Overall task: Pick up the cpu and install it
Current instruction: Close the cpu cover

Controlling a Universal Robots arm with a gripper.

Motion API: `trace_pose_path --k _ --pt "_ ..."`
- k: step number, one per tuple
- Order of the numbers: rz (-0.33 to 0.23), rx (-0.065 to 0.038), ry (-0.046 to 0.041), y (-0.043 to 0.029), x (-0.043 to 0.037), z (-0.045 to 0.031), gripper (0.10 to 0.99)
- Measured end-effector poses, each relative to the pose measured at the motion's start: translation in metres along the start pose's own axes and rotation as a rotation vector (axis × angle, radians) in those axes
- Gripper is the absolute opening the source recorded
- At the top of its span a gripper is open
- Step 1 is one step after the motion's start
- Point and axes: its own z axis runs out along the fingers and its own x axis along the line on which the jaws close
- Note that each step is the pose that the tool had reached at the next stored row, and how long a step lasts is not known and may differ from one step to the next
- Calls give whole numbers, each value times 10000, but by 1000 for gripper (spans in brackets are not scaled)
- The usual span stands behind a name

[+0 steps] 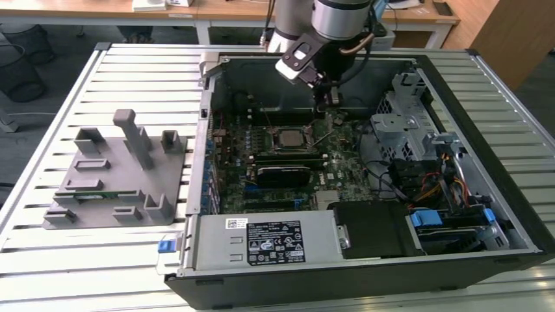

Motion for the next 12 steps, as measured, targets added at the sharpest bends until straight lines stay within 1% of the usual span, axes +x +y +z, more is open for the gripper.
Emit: trace_pose_path --k 7,12 --pt "-5 13 -70 102 30 23 106" --pt "-9 31 -87 187 43 33 106"
